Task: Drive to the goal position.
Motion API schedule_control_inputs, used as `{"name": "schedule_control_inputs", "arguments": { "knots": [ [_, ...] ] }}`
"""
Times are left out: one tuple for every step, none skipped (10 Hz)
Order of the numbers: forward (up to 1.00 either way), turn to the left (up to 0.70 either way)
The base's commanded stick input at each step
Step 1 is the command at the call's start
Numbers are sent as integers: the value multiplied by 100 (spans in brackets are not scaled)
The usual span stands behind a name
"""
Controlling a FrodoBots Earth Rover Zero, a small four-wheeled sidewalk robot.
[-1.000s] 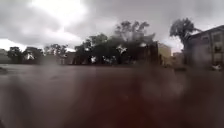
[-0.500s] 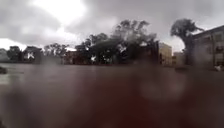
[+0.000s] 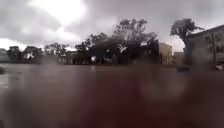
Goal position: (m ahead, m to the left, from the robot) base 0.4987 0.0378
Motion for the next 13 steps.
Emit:
{"name": "schedule_control_inputs", "arguments": {
  "knots": [
    [45, 0],
    [45, 0],
    [45, 0],
    [45, 0],
    [45, 0],
    [45, 0],
    [45, 0],
    [45, 0],
    [45, 0],
    [45, 0],
    [45, 0],
    [45, 0],
    [45, 0]
  ]
}}
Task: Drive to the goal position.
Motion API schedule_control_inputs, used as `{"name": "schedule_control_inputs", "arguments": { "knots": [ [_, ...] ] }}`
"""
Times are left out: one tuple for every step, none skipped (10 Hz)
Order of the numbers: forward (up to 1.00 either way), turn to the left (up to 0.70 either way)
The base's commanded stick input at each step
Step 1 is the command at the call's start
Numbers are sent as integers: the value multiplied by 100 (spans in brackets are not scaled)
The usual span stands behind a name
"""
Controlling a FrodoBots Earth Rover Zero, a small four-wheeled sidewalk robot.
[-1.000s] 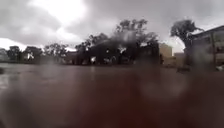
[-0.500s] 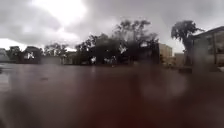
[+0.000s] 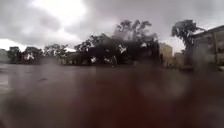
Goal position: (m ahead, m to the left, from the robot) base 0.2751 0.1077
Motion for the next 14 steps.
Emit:
{"name": "schedule_control_inputs", "arguments": {
  "knots": [
    [45, 0],
    [45, 0],
    [45, 0],
    [45, 0],
    [45, 0],
    [45, 0],
    [45, 0],
    [45, 0],
    [45, 0],
    [45, 0],
    [45, 0],
    [45, 0],
    [45, 0],
    [45, 0]
  ]
}}
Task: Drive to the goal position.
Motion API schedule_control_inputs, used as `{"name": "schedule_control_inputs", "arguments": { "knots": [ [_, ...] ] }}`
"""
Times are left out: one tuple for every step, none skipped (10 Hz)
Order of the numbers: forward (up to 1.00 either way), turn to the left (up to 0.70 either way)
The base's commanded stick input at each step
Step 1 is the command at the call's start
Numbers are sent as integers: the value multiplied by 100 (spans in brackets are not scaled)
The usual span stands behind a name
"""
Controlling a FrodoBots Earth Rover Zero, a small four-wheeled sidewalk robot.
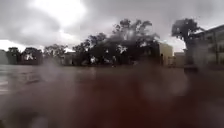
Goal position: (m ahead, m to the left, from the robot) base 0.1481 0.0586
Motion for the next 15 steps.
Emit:
{"name": "schedule_control_inputs", "arguments": {
  "knots": [
    [45, 0],
    [45, 0],
    [45, 0],
    [45, 0],
    [45, 0],
    [45, 0],
    [45, 0],
    [45, 0],
    [45, 0],
    [45, 0],
    [45, 0],
    [45, 0],
    [45, 0],
    [45, 0],
    [45, 0]
  ]
}}
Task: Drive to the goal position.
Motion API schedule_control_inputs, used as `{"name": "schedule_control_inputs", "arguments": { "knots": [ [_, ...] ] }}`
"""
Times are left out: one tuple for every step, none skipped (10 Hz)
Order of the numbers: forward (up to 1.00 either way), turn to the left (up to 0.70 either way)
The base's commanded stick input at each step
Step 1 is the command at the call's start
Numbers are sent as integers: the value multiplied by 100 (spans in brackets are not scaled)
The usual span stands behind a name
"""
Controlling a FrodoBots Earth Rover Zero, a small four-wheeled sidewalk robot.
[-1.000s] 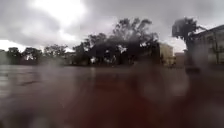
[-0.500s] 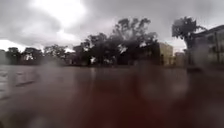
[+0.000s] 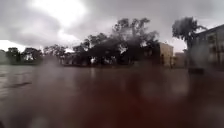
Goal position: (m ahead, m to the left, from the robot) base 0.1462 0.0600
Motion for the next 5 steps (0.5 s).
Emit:
{"name": "schedule_control_inputs", "arguments": {
  "knots": [
    [45, 0],
    [45, 0],
    [45, 0],
    [45, 0],
    [45, 0]
  ]
}}
